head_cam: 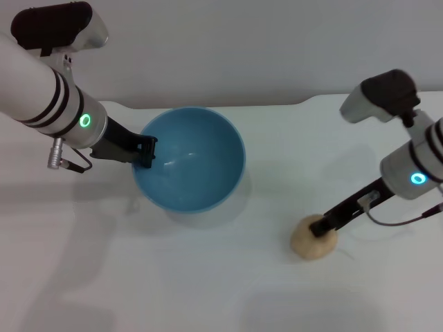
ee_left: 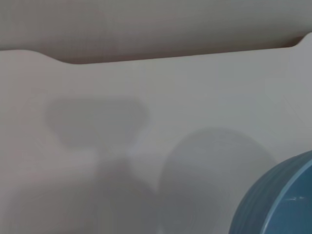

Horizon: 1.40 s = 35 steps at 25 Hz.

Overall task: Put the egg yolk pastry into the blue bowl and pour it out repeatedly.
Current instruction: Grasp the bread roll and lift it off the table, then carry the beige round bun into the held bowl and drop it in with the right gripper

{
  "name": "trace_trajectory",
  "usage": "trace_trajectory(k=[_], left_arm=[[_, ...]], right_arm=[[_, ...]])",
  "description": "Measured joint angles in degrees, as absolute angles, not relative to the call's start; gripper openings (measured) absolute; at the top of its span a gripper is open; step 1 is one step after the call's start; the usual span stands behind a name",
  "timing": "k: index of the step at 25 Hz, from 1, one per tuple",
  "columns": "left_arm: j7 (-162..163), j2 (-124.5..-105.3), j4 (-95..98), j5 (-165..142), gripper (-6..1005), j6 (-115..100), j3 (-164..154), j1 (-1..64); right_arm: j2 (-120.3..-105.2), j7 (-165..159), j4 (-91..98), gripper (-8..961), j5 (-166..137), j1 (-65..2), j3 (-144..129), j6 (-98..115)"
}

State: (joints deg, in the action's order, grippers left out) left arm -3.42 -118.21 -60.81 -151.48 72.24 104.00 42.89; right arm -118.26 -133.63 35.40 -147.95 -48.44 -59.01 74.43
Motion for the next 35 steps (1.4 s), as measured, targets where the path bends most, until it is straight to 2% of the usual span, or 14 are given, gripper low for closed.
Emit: trace_trajectory(k=[6, 14, 18, 22, 29, 32, 35], left_arm=[[-3.4, -118.21, -60.4, -150.9, 3, 72.2, 104.0, 42.9], [-3.3, -118.17, -58.4, -150.9, 3, 72.9, 101.4, 43.5], [-3.3, -118.37, -56.9, -149.1, 3, 73.0, 99.7, 44.2], [-3.3, -118.37, -56.6, -145.2, 3, 72.5, 97.1, 44.3], [-1.6, -118.47, -56.2, -143.0, 4, 71.5, 94.8, 44.4], [-1.6, -118.48, -56.2, -141.8, 4, 71.0, 94.2, 44.5], [-1.1, -118.47, -56.2, -141.6, 4, 70.9, 93.6, 44.6]], right_arm=[[-116.83, -130.6, 45.2, 176, -142.5, -43.2, -56.5, 81.2], [-116.36, -121.0, 53.9, 130, -134.4, -41.9, -45.1, 92.6], [-116.57, -118.8, 58.1, 110, -126.0, -41.9, -45.5, 93.9], [-116.72, -118.7, 58.3, 97, -124.2, -44.7, -47.7, 93.7], [-118.00, -119.1, 57.0, 91, -125.0, -47.0, -57.3, 90.0], [-118.06, -119.9, 55.6, 86, -126.8, -47.2, -61.2, 87.6], [-118.12, -120.8, 55.1, 163, -128.4, -47.2, -62.6, 86.2]])
